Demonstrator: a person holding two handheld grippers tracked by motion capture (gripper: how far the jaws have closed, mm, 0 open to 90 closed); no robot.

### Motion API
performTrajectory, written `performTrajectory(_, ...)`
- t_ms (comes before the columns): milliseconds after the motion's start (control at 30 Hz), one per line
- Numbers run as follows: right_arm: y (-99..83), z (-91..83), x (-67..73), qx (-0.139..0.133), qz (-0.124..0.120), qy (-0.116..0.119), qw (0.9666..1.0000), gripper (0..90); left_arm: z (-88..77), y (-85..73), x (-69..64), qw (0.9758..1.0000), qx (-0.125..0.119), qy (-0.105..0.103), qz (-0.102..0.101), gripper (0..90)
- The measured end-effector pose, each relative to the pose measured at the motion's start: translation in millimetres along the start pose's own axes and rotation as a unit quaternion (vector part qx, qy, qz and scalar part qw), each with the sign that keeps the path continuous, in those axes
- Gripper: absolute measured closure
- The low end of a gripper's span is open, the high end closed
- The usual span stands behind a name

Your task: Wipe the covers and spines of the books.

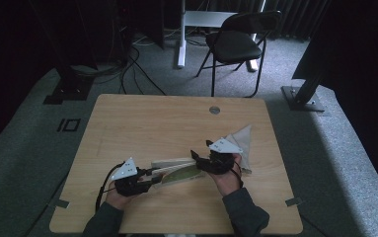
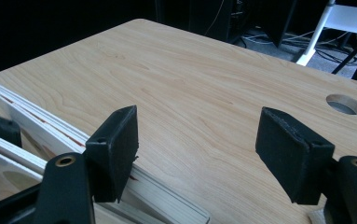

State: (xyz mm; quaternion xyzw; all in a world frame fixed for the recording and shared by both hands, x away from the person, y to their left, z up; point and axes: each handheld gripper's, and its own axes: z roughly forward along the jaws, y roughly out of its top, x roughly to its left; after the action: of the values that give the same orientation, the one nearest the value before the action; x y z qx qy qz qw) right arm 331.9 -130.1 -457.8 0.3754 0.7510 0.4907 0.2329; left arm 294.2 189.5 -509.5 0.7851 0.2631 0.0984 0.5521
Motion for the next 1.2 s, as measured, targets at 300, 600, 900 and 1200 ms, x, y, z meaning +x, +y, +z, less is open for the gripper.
performTrajectory(300, -0.3, -0.2, -0.4, -0.004, 0.002, 0.005, 1.0, 29.5, -6.5, -2.7, -5.7, 0.9989, -0.002, 0.047, 0.002, 46.1)
performTrajectory(600, -0.4, -0.7, -0.3, -0.005, -0.001, 0.011, 0.9999, 29.4, -14.6, -1.6, -6.1, 0.9962, -0.02, 0.085, 0.001, 36.3)
performTrajectory(900, -1.8, -1.2, -1.3, -0.007, 0.002, 0.018, 0.9998, 29.5, -5.1, 3.7, 0.1, 0.9943, -0.035, 0.101, 0.0, 28.3)
performTrajectory(1200, -1.9, -1.6, -1.7, -0.007, 0.001, 0.022, 0.9997, 29.5, 13.1, 8.4, 2.5, 0.997, -0.034, 0.07, 0.005, 23.1)
